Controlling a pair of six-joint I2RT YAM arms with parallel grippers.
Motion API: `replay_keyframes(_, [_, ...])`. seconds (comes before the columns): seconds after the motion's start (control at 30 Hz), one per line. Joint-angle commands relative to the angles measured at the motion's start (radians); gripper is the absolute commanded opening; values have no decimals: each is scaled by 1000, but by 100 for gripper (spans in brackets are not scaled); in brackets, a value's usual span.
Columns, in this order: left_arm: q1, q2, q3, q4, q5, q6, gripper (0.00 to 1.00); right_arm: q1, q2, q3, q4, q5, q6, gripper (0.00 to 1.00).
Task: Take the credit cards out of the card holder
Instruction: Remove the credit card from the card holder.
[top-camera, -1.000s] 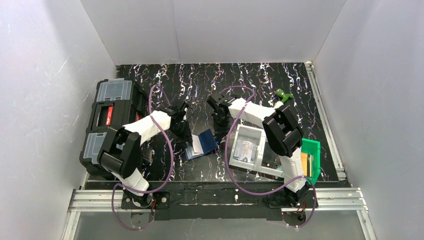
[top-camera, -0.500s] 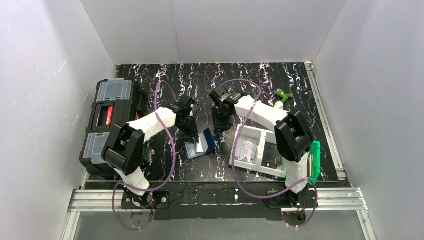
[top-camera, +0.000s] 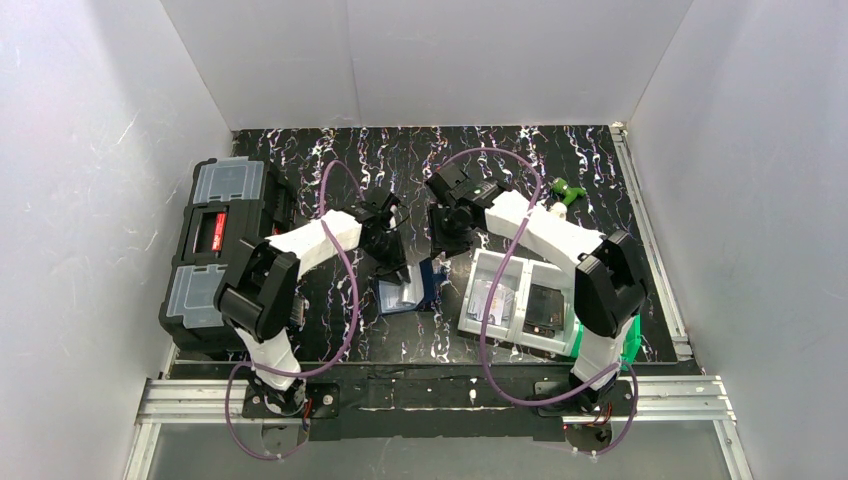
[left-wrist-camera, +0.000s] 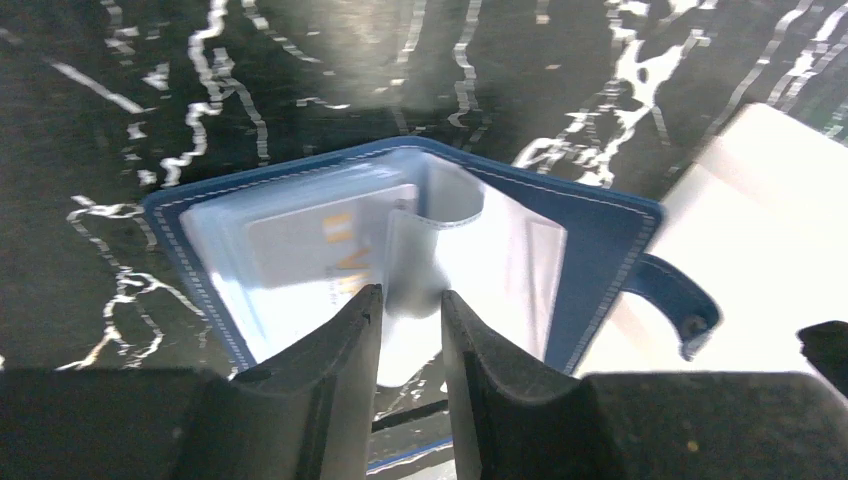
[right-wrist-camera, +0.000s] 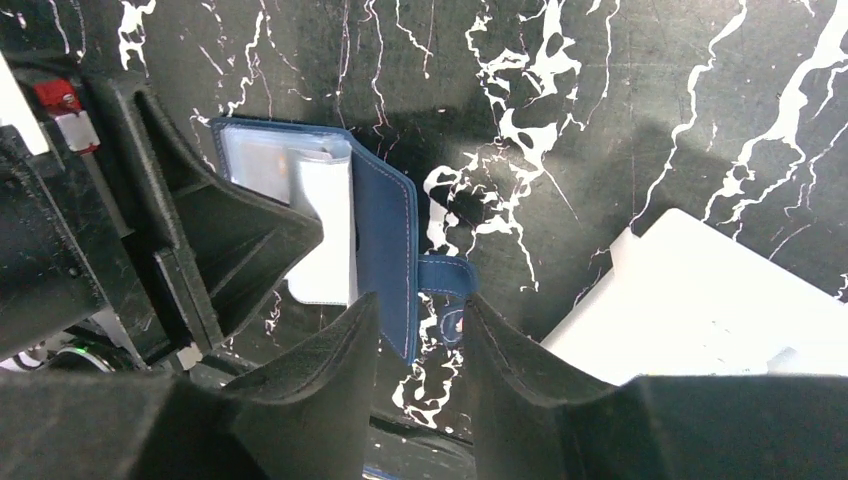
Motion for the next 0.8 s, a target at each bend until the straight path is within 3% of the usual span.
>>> replay_keyframes(0.0, [-27,9,65,12,56,-24,28,6,-59,-49,2,14,-2,43])
replay_keyframes(0.23, [-46,40,98,26,86,-45,31,5,-39,-72,6,14,-13,42])
replay_keyframes(0.5, [-61,104,126,50,124,-66,31,6,-14,-71,6,27,-19,34])
replay_keyframes(0.63, [-65,140,143,55,126,-87,45,5,-10,-75,7,31,-21,34])
replay_keyframes(0.77, [-66,163,151,50,93,-107,47,6,-20,-80,4,44,-21,34])
